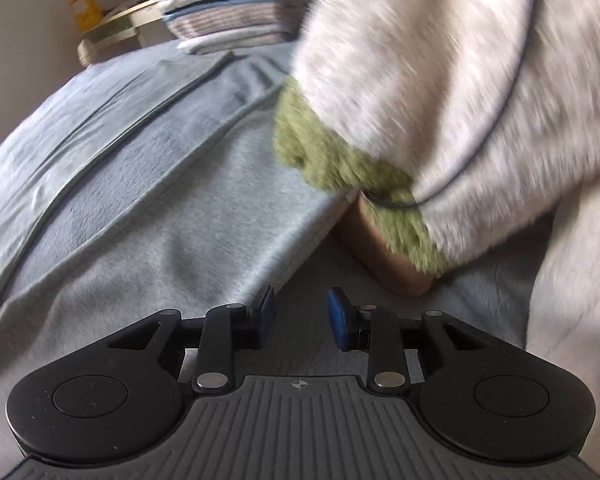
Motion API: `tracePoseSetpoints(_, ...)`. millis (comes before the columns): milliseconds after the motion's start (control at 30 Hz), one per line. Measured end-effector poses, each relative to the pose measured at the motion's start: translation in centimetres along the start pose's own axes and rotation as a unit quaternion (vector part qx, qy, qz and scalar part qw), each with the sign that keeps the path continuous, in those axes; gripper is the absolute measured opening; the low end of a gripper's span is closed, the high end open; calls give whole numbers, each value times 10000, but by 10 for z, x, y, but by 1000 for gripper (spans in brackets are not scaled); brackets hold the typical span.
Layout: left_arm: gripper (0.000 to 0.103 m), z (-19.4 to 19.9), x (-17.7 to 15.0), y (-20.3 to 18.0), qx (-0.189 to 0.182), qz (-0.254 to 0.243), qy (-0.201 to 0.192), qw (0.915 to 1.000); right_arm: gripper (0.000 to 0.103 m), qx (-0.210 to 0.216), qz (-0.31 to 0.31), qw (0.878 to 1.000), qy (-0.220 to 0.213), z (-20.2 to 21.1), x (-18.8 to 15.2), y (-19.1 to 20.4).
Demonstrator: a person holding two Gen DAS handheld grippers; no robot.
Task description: Fold clothes
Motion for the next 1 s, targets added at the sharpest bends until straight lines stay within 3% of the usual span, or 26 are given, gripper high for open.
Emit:
tracePoseSetpoints(100, 29, 7, 4, 23, 38, 815, -188, 9965, 35, 723, 1383, 9877, 127, -8, -12, 85)
tracePoseSetpoints(167, 29, 10, 2, 41, 168, 1376, -254, 9900, 35, 1291, 2338, 9616, 627, -20, -40, 145)
tracePoseSetpoints(200, 29, 10, -1, 52, 223, 1667, -264, 9854, 36, 1515, 2814, 9424, 990, -27, -63, 171)
tracePoseSetpoints(300, 29, 5, -13, 83, 578, 2199, -97, 9738, 35, 1974, 4199, 8622, 2032, -45, -146, 235)
tracePoseSetpoints(433, 29, 22, -36, 133, 1000, 2781, 36, 9553, 35, 1942, 5589, 7497, 2963, -60, -258, 281)
tracePoseSetpoints(567, 29, 51, -70, 185, 1372, 3017, 353, 9428, 30, 1960, 6607, 6219, 3719, -61, -349, 295)
tracePoseSetpoints(667, 29, 68, -112, 209, 1383, 3518, 660, 9234, 29, 1779, 6961, 5546, 4196, -64, -386, 279)
tracePoseSetpoints(733, 29, 78, -133, 220, 1354, 3631, 826, 9182, 29, 1597, 7361, 5107, 4145, -75, -391, 264)
tracePoseSetpoints(800, 29, 91, -137, 234, 1474, 3242, 905, 9300, 29, 1313, 7770, 4640, 4046, -90, -385, 249)
tracePoseSetpoints(833, 30, 98, -133, 244, 1587, 3023, 805, 9365, 28, 1126, 7895, 4476, 4045, -98, -380, 243)
tracePoseSetpoints(867, 30, 103, -127, 257, 1660, 2867, 718, 9408, 25, 1016, 7909, 4456, 4069, -103, -375, 243)
tracePoseSetpoints(933, 32, 109, -111, 284, 1592, 2685, 628, 9479, 24, 882, 7813, 4579, 4148, -106, -367, 251)
tracePoseSetpoints(1000, 37, 110, -93, 305, 1444, 2465, 564, 9567, 25, 1049, 7708, 4693, 4179, -99, -368, 267)
Point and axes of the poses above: each gripper's, at about its wrist camera, not at the fingertips, and z roughly against the way its jaws point, y to its left, x to its top, the point moved 8 cm from there along -z, roughly the way its jaws point, and after that the axes turned 4 degrees about -z, right-handed, at the moved point
